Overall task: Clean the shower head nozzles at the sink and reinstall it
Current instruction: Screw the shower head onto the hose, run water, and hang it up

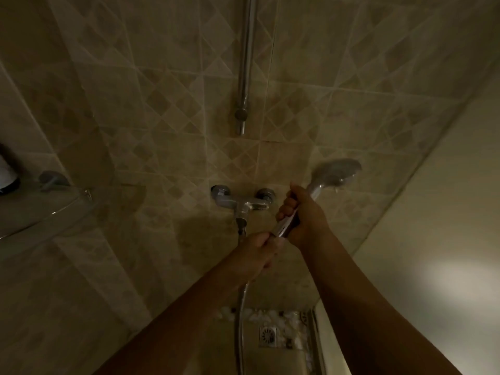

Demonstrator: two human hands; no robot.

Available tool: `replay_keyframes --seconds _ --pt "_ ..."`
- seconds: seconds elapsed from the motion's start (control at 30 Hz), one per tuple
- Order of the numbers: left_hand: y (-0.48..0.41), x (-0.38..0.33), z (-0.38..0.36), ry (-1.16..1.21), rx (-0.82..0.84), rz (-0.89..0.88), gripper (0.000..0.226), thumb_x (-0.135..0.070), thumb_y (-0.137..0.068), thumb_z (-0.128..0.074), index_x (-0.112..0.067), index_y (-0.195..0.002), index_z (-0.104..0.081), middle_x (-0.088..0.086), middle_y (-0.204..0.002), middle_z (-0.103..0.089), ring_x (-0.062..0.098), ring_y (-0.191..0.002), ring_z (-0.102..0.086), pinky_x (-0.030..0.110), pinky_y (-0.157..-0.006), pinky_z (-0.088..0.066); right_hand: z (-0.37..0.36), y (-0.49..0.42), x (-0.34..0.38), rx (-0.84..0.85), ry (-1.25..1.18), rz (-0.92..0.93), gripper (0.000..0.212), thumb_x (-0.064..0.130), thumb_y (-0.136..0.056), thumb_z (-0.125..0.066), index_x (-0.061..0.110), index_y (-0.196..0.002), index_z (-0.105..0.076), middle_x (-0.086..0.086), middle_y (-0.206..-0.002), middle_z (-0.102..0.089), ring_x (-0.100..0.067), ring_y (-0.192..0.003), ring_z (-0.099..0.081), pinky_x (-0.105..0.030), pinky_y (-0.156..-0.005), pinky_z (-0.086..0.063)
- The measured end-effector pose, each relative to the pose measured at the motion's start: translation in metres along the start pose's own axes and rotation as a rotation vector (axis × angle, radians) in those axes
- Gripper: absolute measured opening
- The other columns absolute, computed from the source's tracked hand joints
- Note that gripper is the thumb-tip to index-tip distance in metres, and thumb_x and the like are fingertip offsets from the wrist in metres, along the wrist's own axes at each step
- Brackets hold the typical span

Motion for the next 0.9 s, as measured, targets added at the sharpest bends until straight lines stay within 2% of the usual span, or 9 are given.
replay_keyframes --seconds 0.1,0.17,0.27,0.43,0.53,0.63,0.7,0.77,0.9 --pt "0.001 -0.006 0.005 -0.468 -0.264 -0.118 0.022 -0.032 -0.101 -0.047 -0.015 -0.09 -0.054 -0.002 -0.068 -0.055 0.012 -0.059 -0.052 0.027 -0.055 -0.036 0.028 0.0 -0.006 -0.253 0.01 0.043 0.027 0.023 -0.094 -0.061 0.013 -0.07 -0.054 0.005 -0.045 -0.042 -0.009 -0.039 -0.039 -0.025 -0.046 -0.038" --pt "0.003 -0.006 -0.001 -0.501 -0.272 -0.159 0.022 -0.034 -0.101 -0.047 -0.015 -0.09 -0.054 -0.001 -0.067 -0.055 0.013 -0.057 -0.052 0.028 -0.054 -0.035 0.031 0.002 -0.005 -0.265 0.005 0.028 0.027 0.025 -0.093 -0.062 0.012 -0.07 -0.055 0.005 -0.045 -0.042 -0.009 -0.041 -0.04 -0.025 -0.049 -0.038" --pt "0.0 -0.004 -0.005 -0.175 -0.105 -0.103 0.023 -0.037 -0.101 -0.047 -0.022 -0.084 -0.055 -0.009 -0.061 -0.047 0.005 -0.05 -0.04 0.027 -0.049 -0.034 0.021 0.008 0.001 -0.112 0.017 -0.014 0.024 0.025 -0.093 -0.061 0.015 -0.072 -0.055 0.003 -0.053 -0.043 -0.009 -0.045 -0.042 -0.025 -0.053 -0.04" --pt "0.013 -0.013 -0.024 0.537 0.418 0.065 0.035 -0.05 -0.091 -0.053 -0.017 -0.083 -0.054 -0.009 -0.051 -0.032 0.002 -0.037 -0.022 0.014 -0.036 -0.02 -0.029 0.04 0.024 0.462 -0.021 -0.016 0.025 0.033 -0.074 -0.078 0.013 -0.085 -0.067 0.001 -0.069 -0.056 -0.013 -0.064 -0.057 -0.03 -0.066 -0.051" --pt "0.026 -0.025 -0.04 0.672 0.674 0.078 0.036 -0.053 -0.089 -0.056 -0.017 -0.084 -0.056 -0.009 -0.051 -0.028 0.004 -0.036 -0.018 0.014 -0.038 -0.018 -0.053 0.056 0.029 0.681 -0.021 0.011 0.037 0.038 -0.071 -0.082 0.013 -0.096 -0.072 0.0 -0.077 -0.063 -0.013 -0.07 -0.062 -0.031 -0.066 -0.055" --pt "0.026 -0.022 -0.043 0.709 0.673 0.078 0.037 -0.054 -0.092 -0.055 -0.018 -0.087 -0.058 -0.01 -0.052 -0.032 0.002 -0.037 -0.021 0.015 -0.036 -0.02 -0.062 0.055 0.024 0.747 -0.122 -0.04 0.023 0.034 -0.08 -0.075 0.012 -0.084 -0.067 0.005 -0.059 -0.053 -0.006 -0.052 -0.048 -0.024 -0.055 -0.05" --pt "0.017 -0.01 -0.036 0.61 0.517 0.081 0.037 -0.054 -0.095 -0.05 -0.018 -0.087 -0.057 -0.009 -0.054 -0.035 0.001 -0.038 -0.024 0.015 -0.036 -0.023 -0.054 0.042 0.016 0.643 -0.14 -0.077 0.025 0.032 -0.089 -0.062 0.013 -0.072 -0.058 0.009 -0.047 -0.038 -0.003 -0.041 -0.034 -0.019 -0.045 -0.04" --pt "0.006 0.005 -0.023 0.384 0.284 0.09 0.035 -0.052 -0.096 -0.048 -0.019 -0.086 -0.056 -0.008 -0.057 -0.037 0.004 -0.041 -0.027 0.018 -0.038 -0.026 -0.028 0.019 0.004 0.369 -0.078 -0.094 0.03 0.031 -0.093 -0.057 0.016 -0.067 -0.052 0.009 -0.043 -0.035 -0.004 -0.036 -0.034 -0.019 -0.042 -0.037" --pt "-0.001 0.018 0.004 -0.409 -0.181 -0.008 0.029 -0.04 -0.1 -0.046 -0.013 -0.096 -0.057 0.006 -0.072 -0.057 0.022 -0.064 -0.055 0.029 -0.058 -0.036 0.034 -0.002 -0.024 -0.167 0.054 -0.078 0.035 0.022 -0.095 -0.058 0.015 -0.063 -0.047 0.003 -0.039 -0.041 -0.009 -0.034 -0.039 -0.026 -0.047 -0.038"
Point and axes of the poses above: each hand's wrist, its own y-axis away from the middle knuckle, its own z-axis out of the back of the hand, x = y × z, the point moved 9 cm from there along -y, towards the middle knuckle
